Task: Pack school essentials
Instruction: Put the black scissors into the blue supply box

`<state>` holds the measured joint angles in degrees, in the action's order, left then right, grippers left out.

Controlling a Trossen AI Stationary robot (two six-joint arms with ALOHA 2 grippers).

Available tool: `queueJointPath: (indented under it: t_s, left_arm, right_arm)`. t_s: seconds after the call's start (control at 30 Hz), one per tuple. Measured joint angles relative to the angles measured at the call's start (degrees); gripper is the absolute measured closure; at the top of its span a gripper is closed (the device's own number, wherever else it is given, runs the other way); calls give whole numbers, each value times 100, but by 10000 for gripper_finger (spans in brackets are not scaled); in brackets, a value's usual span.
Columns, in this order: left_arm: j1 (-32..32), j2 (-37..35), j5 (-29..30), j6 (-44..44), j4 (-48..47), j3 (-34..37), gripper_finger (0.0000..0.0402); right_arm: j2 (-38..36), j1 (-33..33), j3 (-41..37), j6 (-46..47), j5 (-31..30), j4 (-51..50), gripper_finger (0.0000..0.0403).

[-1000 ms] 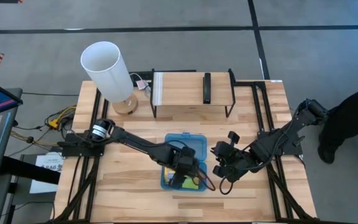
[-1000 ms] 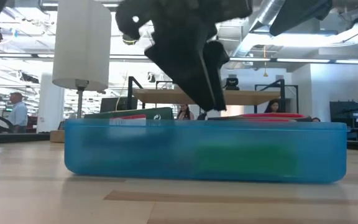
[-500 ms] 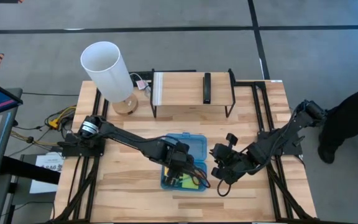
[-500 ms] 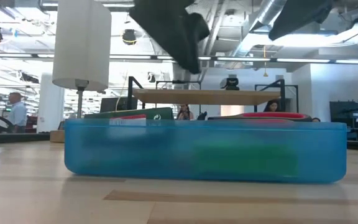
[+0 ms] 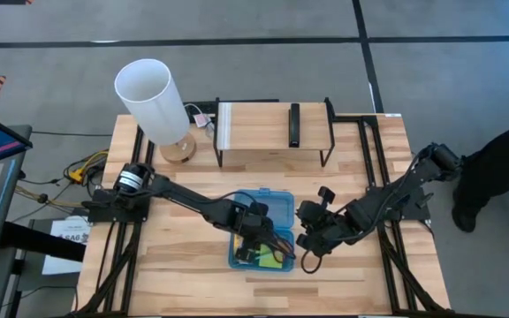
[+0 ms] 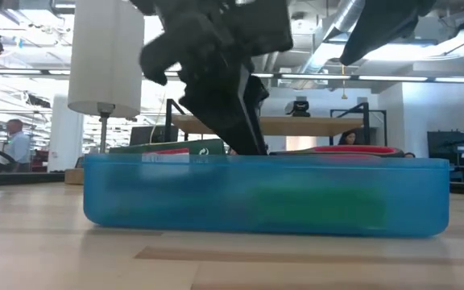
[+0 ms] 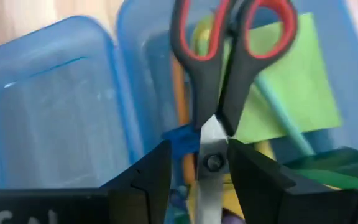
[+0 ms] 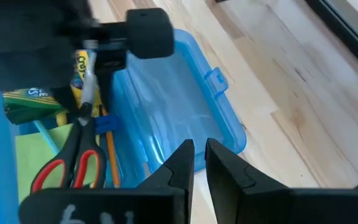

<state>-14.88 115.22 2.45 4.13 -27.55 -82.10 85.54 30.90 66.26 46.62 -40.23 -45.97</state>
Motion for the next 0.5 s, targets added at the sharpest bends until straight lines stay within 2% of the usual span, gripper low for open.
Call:
queueJointPath:
  t_s: [0.33,0.5]
  left_arm:
    - [234,-39,151,-534,84,415,253]
    - [176,-36,-34,-595,-59,427,267]
  right_arm:
    - [0,10,0,-19,-1,15,337]
    - [0,10,0,-56,-1,17,337]
